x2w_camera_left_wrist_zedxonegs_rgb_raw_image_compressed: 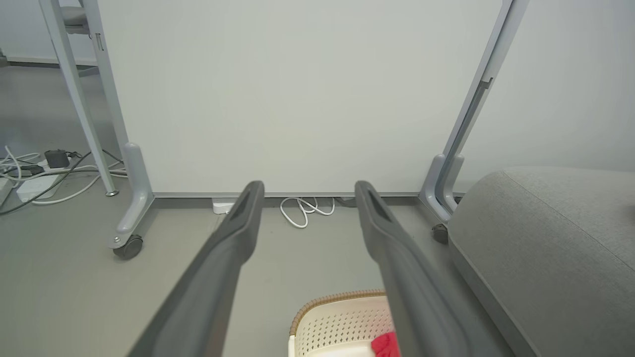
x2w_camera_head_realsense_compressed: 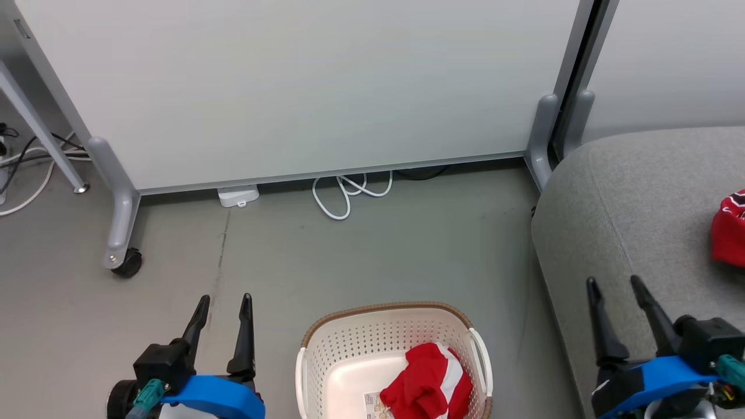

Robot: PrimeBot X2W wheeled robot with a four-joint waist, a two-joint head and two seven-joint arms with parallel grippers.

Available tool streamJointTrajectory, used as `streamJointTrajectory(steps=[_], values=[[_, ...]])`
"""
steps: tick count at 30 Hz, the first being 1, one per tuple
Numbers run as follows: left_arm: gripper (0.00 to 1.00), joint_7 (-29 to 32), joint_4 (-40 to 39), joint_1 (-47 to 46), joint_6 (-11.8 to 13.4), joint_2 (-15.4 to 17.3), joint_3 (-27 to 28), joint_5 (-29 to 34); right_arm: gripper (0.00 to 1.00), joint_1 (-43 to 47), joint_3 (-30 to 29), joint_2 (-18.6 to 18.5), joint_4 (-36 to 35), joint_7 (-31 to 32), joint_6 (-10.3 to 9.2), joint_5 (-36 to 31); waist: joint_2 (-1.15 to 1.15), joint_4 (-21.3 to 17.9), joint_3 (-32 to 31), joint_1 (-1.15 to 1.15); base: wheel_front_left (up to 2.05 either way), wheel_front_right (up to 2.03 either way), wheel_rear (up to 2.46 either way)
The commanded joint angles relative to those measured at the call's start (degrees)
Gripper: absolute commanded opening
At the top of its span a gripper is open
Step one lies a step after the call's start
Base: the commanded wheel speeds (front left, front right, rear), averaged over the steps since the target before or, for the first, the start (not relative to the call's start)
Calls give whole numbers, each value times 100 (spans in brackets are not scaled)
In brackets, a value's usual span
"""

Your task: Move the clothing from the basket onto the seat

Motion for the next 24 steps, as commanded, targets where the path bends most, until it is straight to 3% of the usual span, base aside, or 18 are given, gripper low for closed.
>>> streamJointTrajectory(steps=[1,24], values=[[100,-27,8,32,-9,23,25,21,100,101,18,15,13,-2,1,-5,0,5,-12,1,0,0,0],[100,-27,47,-46,-12,-6,38,-16,100,-68,210,33,195,-65,1,144,0,-114,124,1,0,0,0]])
